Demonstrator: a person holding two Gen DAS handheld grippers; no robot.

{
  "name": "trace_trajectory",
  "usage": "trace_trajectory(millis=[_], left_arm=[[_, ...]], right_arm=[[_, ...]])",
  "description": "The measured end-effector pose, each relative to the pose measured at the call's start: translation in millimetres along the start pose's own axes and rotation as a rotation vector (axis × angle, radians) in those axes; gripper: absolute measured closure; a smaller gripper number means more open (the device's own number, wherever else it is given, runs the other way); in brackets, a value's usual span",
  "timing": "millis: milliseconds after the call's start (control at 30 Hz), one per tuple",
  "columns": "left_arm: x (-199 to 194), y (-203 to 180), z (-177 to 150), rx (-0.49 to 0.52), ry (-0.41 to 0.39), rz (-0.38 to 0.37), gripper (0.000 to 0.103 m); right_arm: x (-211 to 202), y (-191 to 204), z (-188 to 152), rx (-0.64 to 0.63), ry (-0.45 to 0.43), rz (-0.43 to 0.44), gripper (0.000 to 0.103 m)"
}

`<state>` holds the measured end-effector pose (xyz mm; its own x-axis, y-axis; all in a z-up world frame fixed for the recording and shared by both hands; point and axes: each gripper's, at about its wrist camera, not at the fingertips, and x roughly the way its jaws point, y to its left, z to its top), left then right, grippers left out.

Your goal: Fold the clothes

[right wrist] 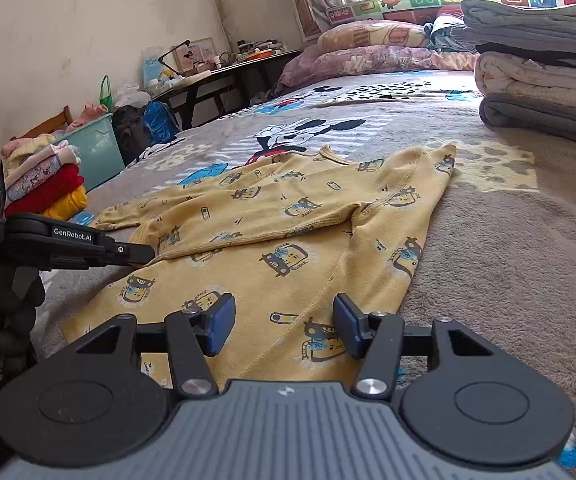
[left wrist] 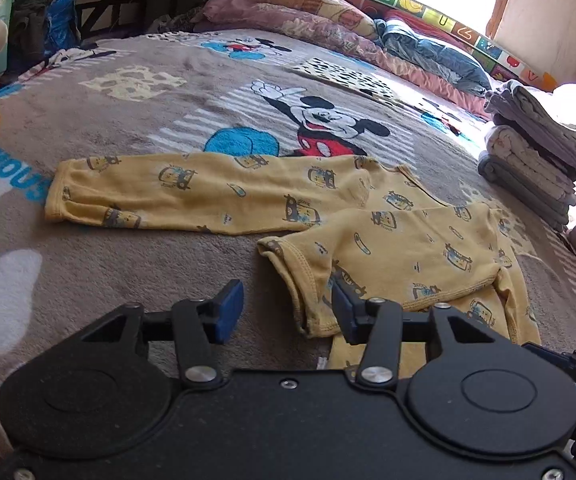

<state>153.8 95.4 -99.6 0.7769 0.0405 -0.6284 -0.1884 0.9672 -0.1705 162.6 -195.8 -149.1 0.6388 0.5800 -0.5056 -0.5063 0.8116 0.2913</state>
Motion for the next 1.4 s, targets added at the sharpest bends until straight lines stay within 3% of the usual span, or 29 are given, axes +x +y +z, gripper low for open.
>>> trace_trajectory(millis=[133, 233, 367, 433, 567, 633, 667, 767, 967, 1033, 1133, 1267, 1400], left_arm=[[-23.0, -29.4, 17.9, 0.203, -0.115, 0.140, 0.056], [-17.6, -63.9, 39.8, 0.311, -0.118, -0.010, 0.056], [24.8, -136.7, 72.7, 0.511, -0.085, -0.253, 0.057], [57.6, -175.5, 85.8, 0.622, -0.016, -0.351, 0.057], [118.3, -230.3, 96.2, 0.808, 0.086, -0.435, 0.061], [144.0, -244.1, 98.0, 0.852, 0.156, -0.454, 0.061], [156.4, -247.8, 99.6, 0.853, 0.189, -0.463, 0.068], [174.0, -250.8, 103.7, 0.845, 0.241, -0.500, 0.072], [191.1, -256.2, 108.5, 0.802, 0.307, -0.578, 0.073], [197.7, -257.7, 105.9, 0.799, 0.341, -0.599, 0.099], [199.9, -246.5, 109.7, 0.710, 0.298, -0.612, 0.100], [218.0, -232.6, 106.5, 0.538, 0.340, -0.613, 0.100], [213.1, -234.1, 109.2, 0.516, 0.312, -0.577, 0.093]], right_arm=[[-1.6, 2.8, -1.3, -0.011, -0.013, -0.007, 0.048], [-1.6, 3.6, -2.2, -0.013, -0.015, -0.008, 0.048], [-1.9, 6.0, -3.1, -0.024, -0.012, -0.006, 0.045], [-1.7, 7.4, -3.1, -0.028, -0.011, -0.005, 0.045], [-2.2, 7.4, -1.7, -0.017, -0.006, 0.002, 0.045], [-2.0, 5.8, -1.1, -0.008, -0.002, 0.011, 0.045], [-1.5, 5.2, -1.4, -0.003, 0.000, 0.015, 0.045], [-0.7, 2.7, -1.6, 0.013, 0.006, 0.028, 0.044], [0.6, 1.7, -3.3, 0.026, 0.009, 0.041, 0.042], [0.7, 1.9, -3.6, 0.026, 0.010, 0.045, 0.041], [0.5, 1.4, -3.6, 0.034, 0.011, 0.048, 0.040], [-0.9, -3.5, -3.7, 0.082, 0.016, 0.061, 0.040], [-1.4, -3.9, -5.5, 0.104, 0.017, 0.064, 0.040]])
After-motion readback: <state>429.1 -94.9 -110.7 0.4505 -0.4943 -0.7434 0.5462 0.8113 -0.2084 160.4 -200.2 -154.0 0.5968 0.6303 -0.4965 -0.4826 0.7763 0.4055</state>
